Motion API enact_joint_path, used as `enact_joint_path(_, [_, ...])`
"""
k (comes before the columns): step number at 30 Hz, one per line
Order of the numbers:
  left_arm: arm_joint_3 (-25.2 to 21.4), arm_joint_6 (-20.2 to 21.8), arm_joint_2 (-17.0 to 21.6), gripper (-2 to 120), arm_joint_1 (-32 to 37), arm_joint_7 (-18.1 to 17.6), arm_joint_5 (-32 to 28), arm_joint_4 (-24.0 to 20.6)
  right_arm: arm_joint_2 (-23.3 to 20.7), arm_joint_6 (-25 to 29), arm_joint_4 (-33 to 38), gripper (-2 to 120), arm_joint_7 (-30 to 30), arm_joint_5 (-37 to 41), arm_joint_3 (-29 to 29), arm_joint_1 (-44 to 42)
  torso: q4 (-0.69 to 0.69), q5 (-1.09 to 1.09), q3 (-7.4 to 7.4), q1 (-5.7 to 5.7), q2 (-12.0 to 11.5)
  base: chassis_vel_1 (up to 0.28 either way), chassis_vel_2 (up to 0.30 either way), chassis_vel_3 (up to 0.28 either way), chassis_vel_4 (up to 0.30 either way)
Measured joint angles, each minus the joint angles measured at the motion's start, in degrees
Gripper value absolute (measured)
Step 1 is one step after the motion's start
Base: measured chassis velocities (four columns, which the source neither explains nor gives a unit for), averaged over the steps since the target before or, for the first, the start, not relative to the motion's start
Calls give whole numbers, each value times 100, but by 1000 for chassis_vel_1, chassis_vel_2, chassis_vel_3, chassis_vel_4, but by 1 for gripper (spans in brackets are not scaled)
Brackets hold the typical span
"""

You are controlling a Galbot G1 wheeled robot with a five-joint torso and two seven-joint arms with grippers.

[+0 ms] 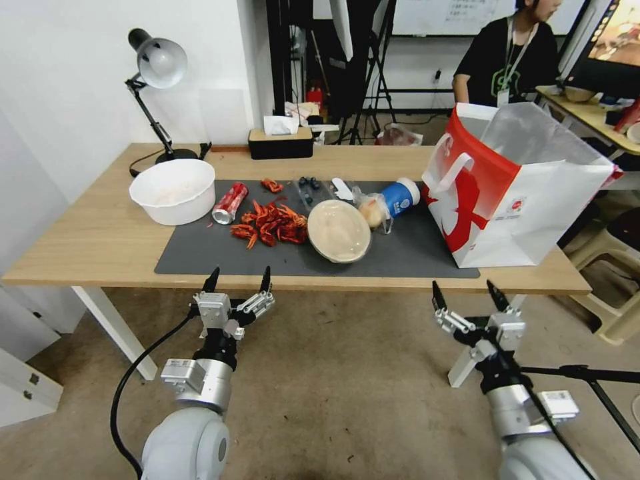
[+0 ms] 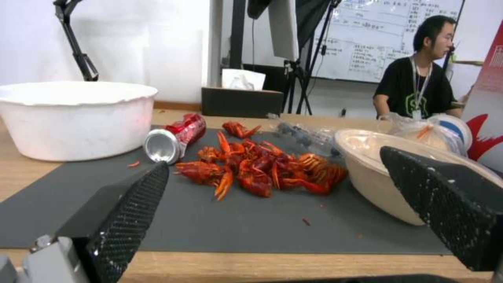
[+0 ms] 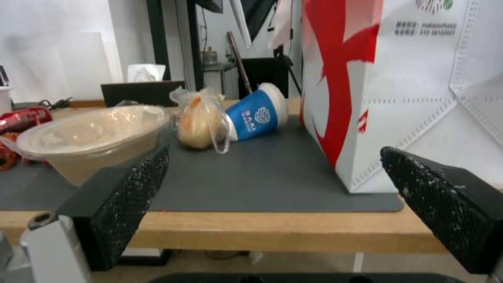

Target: Pick up the trash from the table and place it into the takeout bag.

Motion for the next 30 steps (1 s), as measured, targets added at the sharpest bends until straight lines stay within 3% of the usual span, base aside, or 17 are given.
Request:
enact_joint_path(11, [-35,-30,1,100,49,-7,4,-46,-10,-198,74,100,129,326,-222,378,0,0,0,0,0,0,0,0,0])
enact_joint_path(18, [-56,-34,-4,100,92,-10,29,-87,-130,-899,46,100,304,2186,-930,1514,0,0,1,1,-1,0,0,0,0])
enact_joint_path(22, [-62,-34,-12,100,108,-10,43,-91,-168,-1222,-25,100,387,2809,-1131,1852,0,0,1,1,-1,0,0,0,0])
enact_joint_path(24, [-66,-34,-22,100,118,-11,65,-91,-196,-1572,-184,100,608,3497,-1371,2337,0,0,1,1,-1,0,0,0,0])
enact_joint_path(30, [-72,-31,-38,100,119,-12,83,-94,-163,-2030,-562,100,1082,4436,-1647,3189,1,0,1,1,-1,0,0,0,0])
